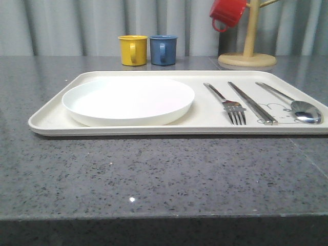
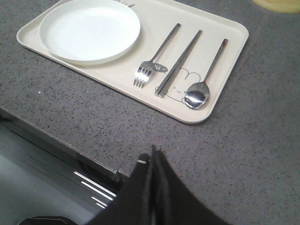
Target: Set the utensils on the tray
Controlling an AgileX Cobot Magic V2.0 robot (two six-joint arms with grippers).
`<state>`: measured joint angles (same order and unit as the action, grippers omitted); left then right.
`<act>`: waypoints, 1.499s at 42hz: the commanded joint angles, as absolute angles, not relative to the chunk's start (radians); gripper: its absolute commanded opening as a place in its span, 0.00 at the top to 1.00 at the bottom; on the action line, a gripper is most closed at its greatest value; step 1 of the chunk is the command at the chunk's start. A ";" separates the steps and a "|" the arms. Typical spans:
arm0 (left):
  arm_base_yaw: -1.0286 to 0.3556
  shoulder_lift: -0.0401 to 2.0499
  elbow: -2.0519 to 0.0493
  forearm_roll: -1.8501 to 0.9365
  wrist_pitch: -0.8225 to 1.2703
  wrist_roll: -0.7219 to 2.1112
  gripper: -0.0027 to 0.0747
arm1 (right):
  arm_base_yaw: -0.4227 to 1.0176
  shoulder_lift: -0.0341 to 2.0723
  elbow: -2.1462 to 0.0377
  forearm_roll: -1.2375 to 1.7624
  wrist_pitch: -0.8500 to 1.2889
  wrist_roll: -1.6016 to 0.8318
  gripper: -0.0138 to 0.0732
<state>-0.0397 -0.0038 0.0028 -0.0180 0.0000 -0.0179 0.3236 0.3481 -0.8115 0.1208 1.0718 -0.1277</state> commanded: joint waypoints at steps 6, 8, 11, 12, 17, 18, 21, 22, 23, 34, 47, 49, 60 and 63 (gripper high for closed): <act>-0.047 -0.026 0.015 -0.020 -0.085 -0.033 0.99 | 0.319 0.360 -0.836 0.129 0.997 -0.131 0.92; -0.047 -0.026 0.015 -0.020 -0.085 -0.033 0.99 | 0.319 0.360 -0.836 0.129 0.997 -0.131 0.92; -0.047 -0.026 0.015 -0.020 -0.085 -0.033 0.99 | 0.319 0.360 -0.836 0.129 0.997 -0.131 0.92; -0.047 -0.026 0.015 -0.020 -0.085 -0.033 0.99 | 0.319 0.360 -0.836 0.129 0.997 -0.131 0.92; -0.047 -0.026 0.015 -0.020 -0.085 -0.033 0.99 | 0.319 0.360 -0.836 0.129 0.997 -0.131 0.92; -0.047 -0.026 0.015 -0.020 -0.085 -0.033 0.99 | 0.319 0.360 -0.836 0.129 0.997 -0.131 0.92; -0.047 -0.026 0.015 -0.020 -0.085 -0.033 0.99 | 0.319 0.360 -0.836 0.129 0.997 -0.131 0.92; -0.047 -0.026 0.015 -0.020 -0.085 -0.033 0.99 | 0.319 0.360 -0.836 0.129 0.997 -0.131 0.92; -0.047 -0.026 0.015 -0.020 -0.085 -0.033 0.99 | 0.319 0.360 -0.836 0.129 0.997 -0.131 0.92; -0.047 -0.026 0.015 -0.020 -0.085 -0.033 0.99 | 0.319 0.360 -0.836 0.129 0.997 -0.131 0.92; -0.047 -0.026 0.015 -0.020 -0.085 -0.033 0.99 | 0.199 0.254 -0.646 0.112 0.748 -0.133 0.92; -0.047 -0.026 0.015 -0.020 -0.085 -0.033 0.99 | 0.156 0.221 -0.578 0.113 0.657 -0.133 0.92; -0.047 -0.026 0.015 -0.020 -0.085 -0.033 0.99 | 0.043 0.032 -0.171 0.113 0.184 -0.133 0.92; -0.047 -0.026 0.015 -0.020 -0.085 -0.033 0.99 | 0.036 -0.001 -0.105 0.113 0.124 -0.133 0.92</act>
<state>-0.0397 -0.0038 0.0028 -0.0180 0.0000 -0.0201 0.0473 0.0169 -0.1417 0.1190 0.2975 -0.1277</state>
